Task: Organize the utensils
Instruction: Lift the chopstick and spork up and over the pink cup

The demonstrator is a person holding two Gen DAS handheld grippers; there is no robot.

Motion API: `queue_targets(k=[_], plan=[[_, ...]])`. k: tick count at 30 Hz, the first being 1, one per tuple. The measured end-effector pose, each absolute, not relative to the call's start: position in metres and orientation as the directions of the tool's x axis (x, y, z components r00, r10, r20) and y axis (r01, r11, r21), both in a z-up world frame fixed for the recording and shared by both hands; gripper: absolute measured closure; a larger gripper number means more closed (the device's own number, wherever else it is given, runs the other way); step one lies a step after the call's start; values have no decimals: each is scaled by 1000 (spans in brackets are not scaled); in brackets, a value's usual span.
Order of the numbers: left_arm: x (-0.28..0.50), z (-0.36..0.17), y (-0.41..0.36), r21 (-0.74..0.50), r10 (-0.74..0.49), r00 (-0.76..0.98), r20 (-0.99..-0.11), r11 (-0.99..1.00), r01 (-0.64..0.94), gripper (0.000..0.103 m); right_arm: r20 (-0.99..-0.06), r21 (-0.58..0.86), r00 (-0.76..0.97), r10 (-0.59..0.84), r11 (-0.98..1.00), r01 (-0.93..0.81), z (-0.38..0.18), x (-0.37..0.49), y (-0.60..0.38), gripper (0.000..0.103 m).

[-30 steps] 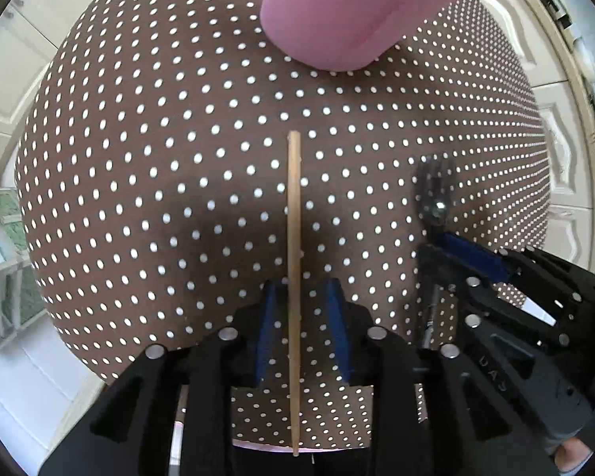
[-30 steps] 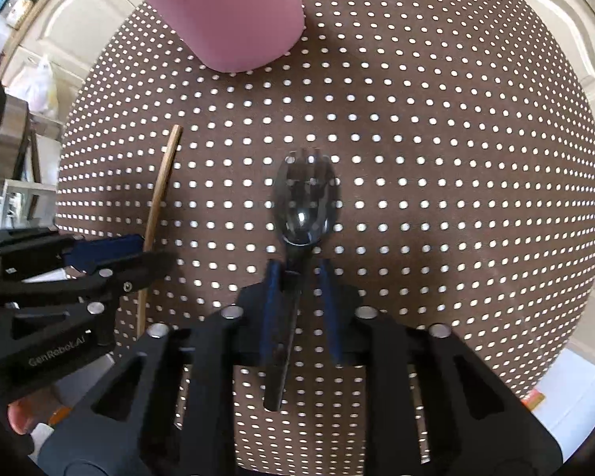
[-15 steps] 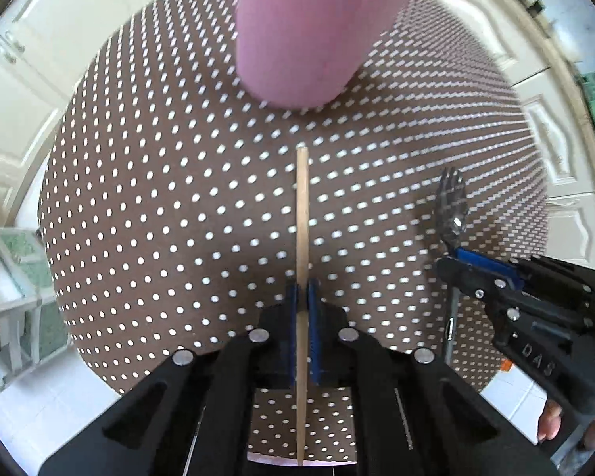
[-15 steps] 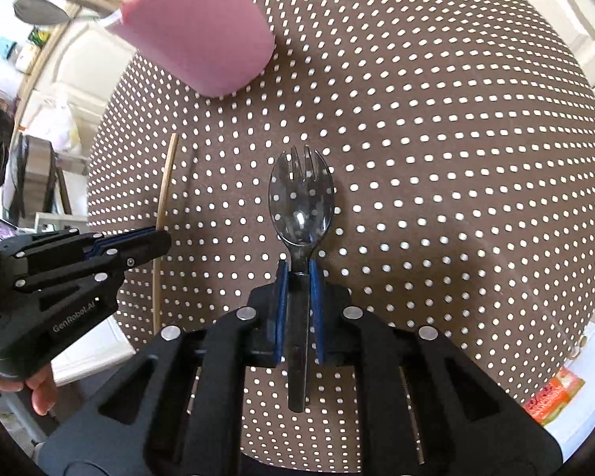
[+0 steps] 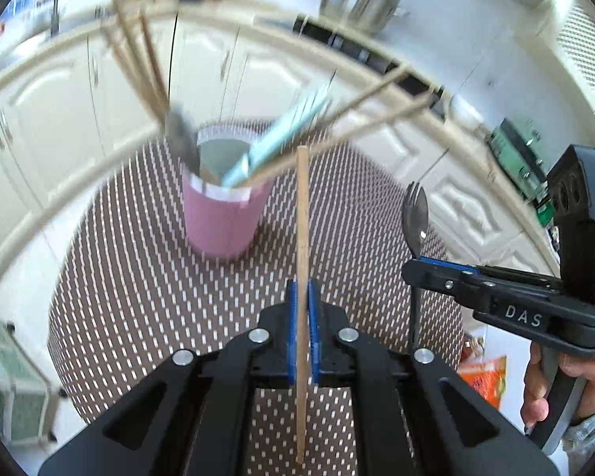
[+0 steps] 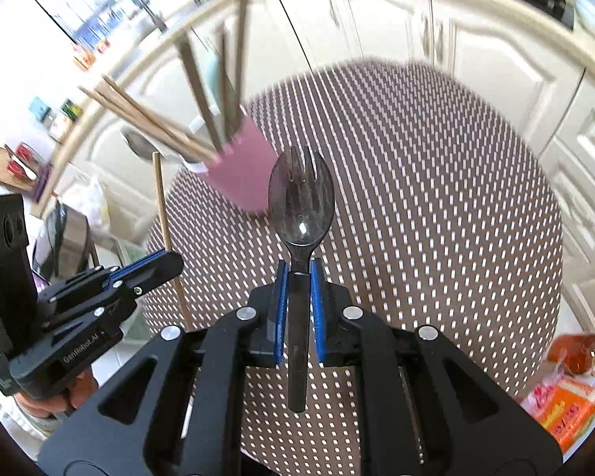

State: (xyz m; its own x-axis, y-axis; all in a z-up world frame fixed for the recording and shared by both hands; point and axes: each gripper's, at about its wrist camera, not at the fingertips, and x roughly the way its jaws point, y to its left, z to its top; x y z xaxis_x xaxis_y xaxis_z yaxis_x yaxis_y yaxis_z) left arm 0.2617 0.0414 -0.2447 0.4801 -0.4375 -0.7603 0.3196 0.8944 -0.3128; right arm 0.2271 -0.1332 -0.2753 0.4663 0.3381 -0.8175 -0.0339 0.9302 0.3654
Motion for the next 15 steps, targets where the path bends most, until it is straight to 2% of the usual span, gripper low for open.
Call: queue_targets(k=[10, 15], plan=[[242, -157, 55, -259, -411, 703, -580, 912, 319, 98, -653, 408, 657, 376, 906, -113, -200, 233, -152, 91], [243, -124, 62, -287, -381, 775, -504, 920, 266, 98, -568, 410, 721, 398, 896, -171, -164, 253, -157, 91]])
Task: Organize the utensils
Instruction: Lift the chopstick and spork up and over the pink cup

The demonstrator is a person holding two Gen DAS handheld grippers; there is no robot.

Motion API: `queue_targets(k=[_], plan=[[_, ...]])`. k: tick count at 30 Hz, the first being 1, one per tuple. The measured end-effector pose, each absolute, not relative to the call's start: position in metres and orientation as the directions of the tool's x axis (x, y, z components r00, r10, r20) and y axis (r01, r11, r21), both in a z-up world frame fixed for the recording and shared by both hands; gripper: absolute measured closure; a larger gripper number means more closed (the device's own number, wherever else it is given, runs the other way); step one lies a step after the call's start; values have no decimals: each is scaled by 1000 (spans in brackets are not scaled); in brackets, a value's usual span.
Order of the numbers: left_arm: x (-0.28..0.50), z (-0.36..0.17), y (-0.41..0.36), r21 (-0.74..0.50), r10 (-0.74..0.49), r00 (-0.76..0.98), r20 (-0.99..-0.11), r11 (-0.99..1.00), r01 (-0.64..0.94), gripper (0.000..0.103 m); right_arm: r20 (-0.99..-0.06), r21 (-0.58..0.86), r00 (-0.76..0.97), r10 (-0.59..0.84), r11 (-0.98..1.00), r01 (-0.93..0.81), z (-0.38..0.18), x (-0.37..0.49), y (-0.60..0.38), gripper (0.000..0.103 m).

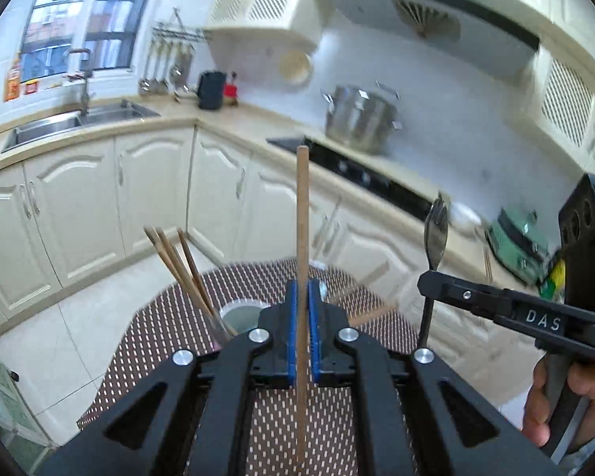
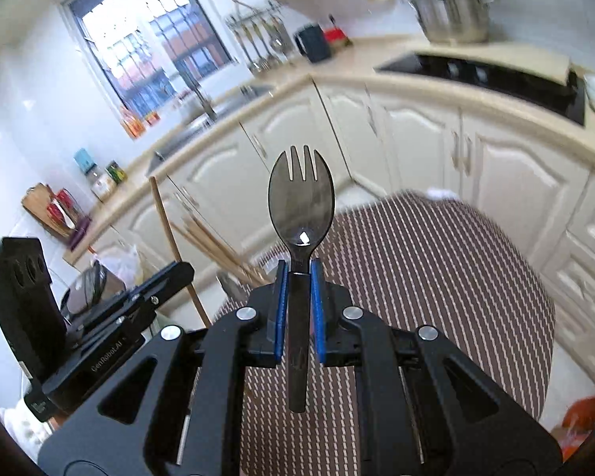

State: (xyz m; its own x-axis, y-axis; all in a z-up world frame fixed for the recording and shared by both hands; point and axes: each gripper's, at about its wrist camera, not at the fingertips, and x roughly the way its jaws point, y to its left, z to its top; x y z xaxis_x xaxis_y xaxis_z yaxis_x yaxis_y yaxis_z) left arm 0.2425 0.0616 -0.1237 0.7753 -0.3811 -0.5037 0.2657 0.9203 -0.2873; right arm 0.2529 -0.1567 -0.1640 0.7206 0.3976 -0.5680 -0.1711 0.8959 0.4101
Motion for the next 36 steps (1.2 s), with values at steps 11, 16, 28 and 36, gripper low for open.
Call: queue_targets(k=[11, 16, 28, 36], plan=[[258, -110, 111, -339, -261, 858, -442, 934, 110, 98, -444, 314, 792, 419, 901, -300, -171, 293, -87, 91], [256, -116, 131, -330, -229, 864, -448, 941, 78, 98, -442, 251, 803, 400, 914, -318, -197, 305, -64, 91], [262, -136, 151, -347, -223, 849, -480, 937, 50, 98, -454, 138, 821, 346, 938, -319, -233, 312, -43, 91], [266, -140, 151, -354, -237, 840, -487, 934, 58, 98, -442, 82, 835, 327, 942, -325, -234, 302, -41, 91]])
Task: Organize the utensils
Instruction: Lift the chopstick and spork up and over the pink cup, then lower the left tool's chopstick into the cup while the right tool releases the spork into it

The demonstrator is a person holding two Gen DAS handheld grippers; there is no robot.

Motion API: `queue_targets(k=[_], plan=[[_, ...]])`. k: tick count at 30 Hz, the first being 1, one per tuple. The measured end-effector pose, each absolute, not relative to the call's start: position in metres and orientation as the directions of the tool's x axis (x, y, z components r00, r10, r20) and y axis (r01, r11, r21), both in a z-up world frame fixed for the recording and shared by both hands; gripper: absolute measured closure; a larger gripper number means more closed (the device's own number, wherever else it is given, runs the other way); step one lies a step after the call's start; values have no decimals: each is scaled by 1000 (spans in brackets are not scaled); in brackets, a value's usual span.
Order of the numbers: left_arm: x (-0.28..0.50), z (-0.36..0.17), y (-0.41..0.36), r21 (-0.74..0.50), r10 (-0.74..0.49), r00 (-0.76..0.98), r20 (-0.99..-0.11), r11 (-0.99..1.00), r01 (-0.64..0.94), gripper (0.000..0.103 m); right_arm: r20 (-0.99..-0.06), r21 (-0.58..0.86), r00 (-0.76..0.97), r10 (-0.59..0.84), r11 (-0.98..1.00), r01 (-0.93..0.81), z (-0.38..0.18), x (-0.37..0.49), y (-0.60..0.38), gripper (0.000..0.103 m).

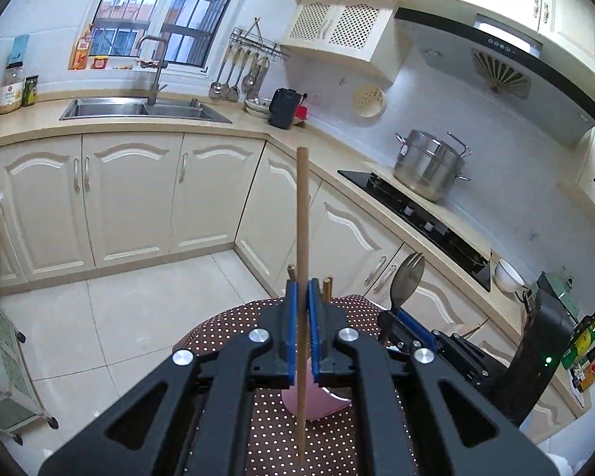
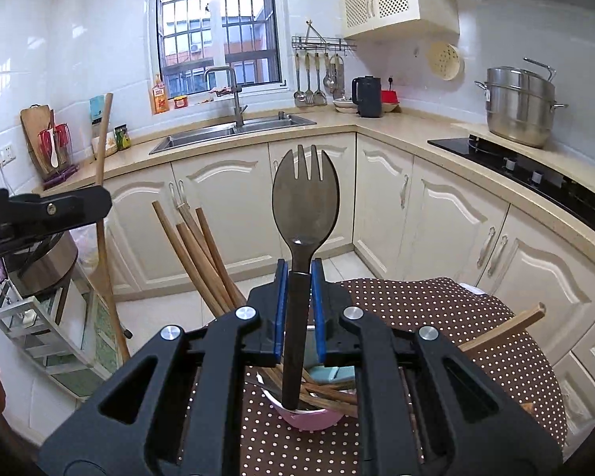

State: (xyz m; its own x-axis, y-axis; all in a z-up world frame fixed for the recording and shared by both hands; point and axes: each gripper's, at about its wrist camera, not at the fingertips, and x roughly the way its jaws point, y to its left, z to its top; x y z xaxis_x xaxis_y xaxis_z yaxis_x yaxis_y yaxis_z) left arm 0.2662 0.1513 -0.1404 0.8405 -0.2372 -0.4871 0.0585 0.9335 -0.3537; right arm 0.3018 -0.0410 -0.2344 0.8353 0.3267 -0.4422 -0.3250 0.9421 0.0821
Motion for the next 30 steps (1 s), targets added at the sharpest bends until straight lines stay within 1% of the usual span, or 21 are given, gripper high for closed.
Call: queue_targets(k=[7, 17, 21, 30], plan=[[267, -140, 150, -347, -244, 840, -484, 935, 72, 98, -446, 106, 835, 324, 945, -310, -239, 306, -46, 91], [267, -141, 148, -361, -265, 830, -491, 929, 83, 98, -500, 107, 806, 317, 946, -305, -247, 299, -47, 91], [266, -131, 143, -376, -287, 838, -465, 920, 106, 98, -496, 101, 809, 317, 946, -308, -233, 291, -50, 91], [266, -104, 116, -401, -324, 882, -342, 899, 175, 98, -477, 109, 829, 292, 956, -274, -203, 267, -75, 91]])
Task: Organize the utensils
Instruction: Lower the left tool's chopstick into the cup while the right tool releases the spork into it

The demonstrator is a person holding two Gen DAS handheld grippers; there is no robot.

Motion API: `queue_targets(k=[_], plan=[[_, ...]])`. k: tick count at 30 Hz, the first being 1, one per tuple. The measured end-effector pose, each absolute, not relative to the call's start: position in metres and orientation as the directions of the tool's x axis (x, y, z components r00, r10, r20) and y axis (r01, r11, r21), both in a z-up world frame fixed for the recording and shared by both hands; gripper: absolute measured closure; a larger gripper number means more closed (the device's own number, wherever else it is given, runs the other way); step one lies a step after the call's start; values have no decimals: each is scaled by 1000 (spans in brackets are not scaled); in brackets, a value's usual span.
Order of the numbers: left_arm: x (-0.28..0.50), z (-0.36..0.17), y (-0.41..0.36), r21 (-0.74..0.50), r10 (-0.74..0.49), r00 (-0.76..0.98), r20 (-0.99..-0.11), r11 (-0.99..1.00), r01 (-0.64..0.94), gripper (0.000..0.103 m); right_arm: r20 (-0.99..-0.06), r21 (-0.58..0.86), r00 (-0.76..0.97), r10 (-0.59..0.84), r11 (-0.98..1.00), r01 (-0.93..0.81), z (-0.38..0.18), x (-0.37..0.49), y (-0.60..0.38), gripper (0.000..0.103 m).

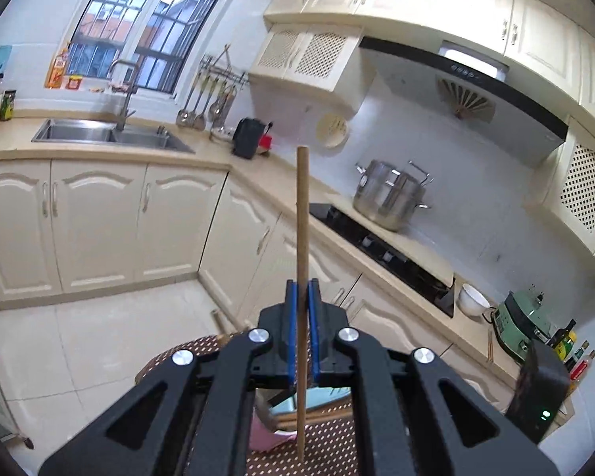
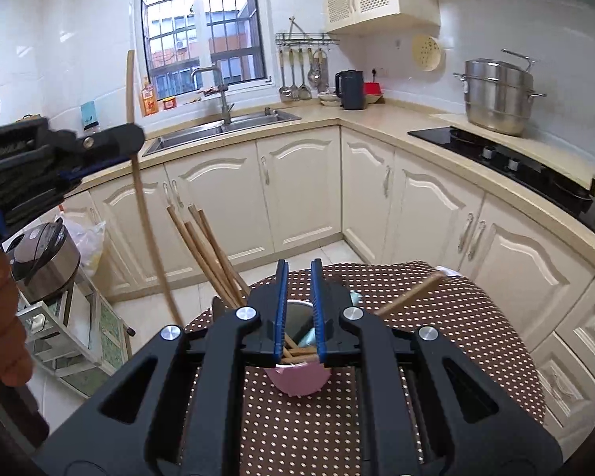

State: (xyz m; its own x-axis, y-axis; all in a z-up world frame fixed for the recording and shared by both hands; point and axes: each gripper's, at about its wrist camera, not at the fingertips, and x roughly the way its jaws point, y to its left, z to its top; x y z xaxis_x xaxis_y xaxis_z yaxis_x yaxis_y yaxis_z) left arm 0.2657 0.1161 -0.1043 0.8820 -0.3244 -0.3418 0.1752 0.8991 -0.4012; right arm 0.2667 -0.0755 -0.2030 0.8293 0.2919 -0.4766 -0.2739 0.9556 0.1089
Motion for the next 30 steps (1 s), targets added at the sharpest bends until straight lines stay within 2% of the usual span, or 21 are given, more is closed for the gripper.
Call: queue_targets(k=[6, 12, 20, 30], plan=[[269, -106, 87, -369, -314, 897, -310, 910, 191, 98, -453, 126, 845, 283, 959, -253, -192, 257, -104, 91], [278, -111, 65, -316, -254, 921, -297, 936, 156, 98, -446, 141, 857, 259, 966, -219, -187, 254, -133, 91], [294, -136, 48, -240, -188, 923, -337, 965, 108, 98, -457, 142, 855, 244, 969, -201, -192, 259, -156, 91], [295, -162, 37, -179, -178, 900, -398, 977, 115, 98, -492, 155, 840, 230, 972, -175, -200, 266, -164, 91]])
